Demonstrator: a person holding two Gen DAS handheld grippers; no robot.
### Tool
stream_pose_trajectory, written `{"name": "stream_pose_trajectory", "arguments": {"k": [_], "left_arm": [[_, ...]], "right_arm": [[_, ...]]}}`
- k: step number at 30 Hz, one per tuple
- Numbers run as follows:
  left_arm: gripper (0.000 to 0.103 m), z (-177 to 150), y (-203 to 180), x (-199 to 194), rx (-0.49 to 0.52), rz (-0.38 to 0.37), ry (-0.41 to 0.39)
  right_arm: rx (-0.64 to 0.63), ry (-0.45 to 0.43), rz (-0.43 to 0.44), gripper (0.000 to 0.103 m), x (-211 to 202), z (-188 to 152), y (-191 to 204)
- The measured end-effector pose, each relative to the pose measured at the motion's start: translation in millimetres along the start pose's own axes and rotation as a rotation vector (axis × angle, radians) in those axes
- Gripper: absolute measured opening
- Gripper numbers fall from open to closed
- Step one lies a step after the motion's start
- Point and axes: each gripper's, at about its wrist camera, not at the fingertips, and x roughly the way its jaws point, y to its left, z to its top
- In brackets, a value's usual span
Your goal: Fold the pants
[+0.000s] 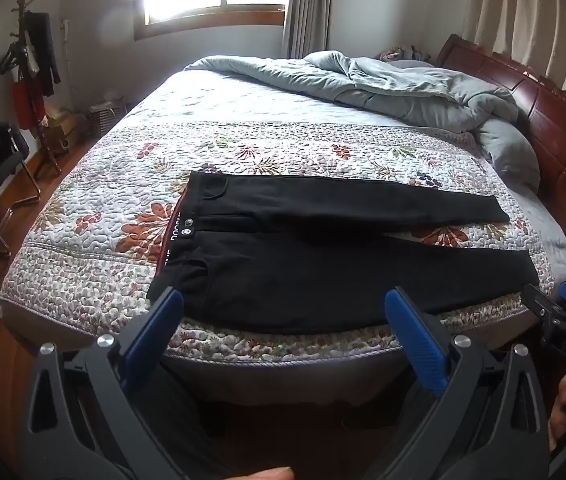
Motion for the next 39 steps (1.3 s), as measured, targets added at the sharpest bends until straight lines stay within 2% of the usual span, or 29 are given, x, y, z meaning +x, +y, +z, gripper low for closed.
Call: {"name": "stream_pose_trajectory", "arguments": {"k": [17,39], "left_arm": [[0.100,-7.0,-0.9,2.2,-0.011,-0.002,0.002],[0.100,0.6,5.7,0.0,-0.015,0.000,0.003]], "right_arm": [[-0.005,-0.005,-0.003,0.099,-0.7,2.3,2.2],[-0.019,-0.007,0.002,0.099,-1.1,4.9,4.6]]}}
